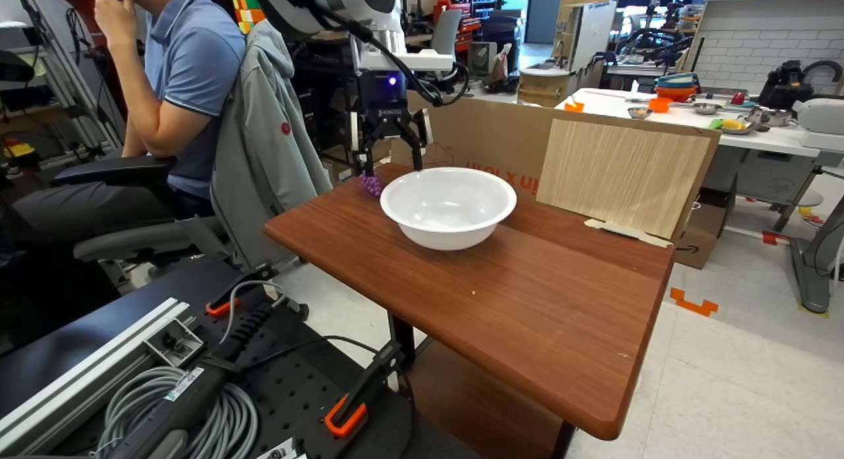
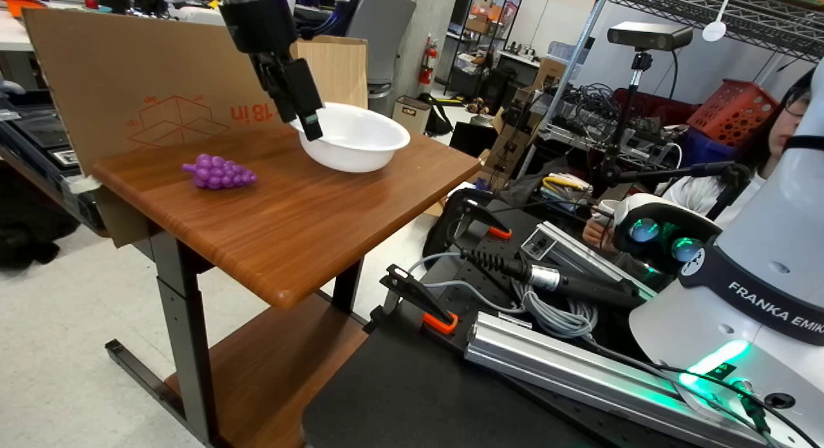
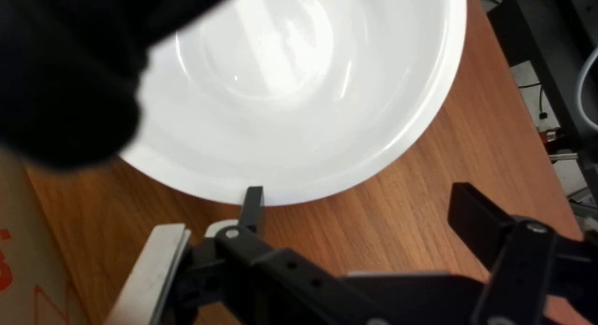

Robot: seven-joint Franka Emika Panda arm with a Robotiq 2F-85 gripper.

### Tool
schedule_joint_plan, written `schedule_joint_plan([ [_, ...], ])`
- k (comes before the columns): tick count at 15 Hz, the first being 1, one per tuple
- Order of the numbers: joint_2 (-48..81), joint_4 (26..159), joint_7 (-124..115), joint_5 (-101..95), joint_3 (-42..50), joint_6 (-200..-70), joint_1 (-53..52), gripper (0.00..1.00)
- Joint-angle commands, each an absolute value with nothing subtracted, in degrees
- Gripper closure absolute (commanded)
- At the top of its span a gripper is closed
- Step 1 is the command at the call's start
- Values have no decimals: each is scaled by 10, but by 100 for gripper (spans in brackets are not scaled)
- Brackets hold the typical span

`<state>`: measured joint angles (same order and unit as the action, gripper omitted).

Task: Place the plastic purple grapes inside the white bowl

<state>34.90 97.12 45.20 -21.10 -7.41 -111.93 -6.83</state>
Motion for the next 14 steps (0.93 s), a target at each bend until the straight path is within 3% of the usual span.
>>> schedule_joint_plan([
  [1,366,964,445,-199,-89,-1198,-68,0],
  [14,389,980,445,-152,-133,-1299,-94,0],
])
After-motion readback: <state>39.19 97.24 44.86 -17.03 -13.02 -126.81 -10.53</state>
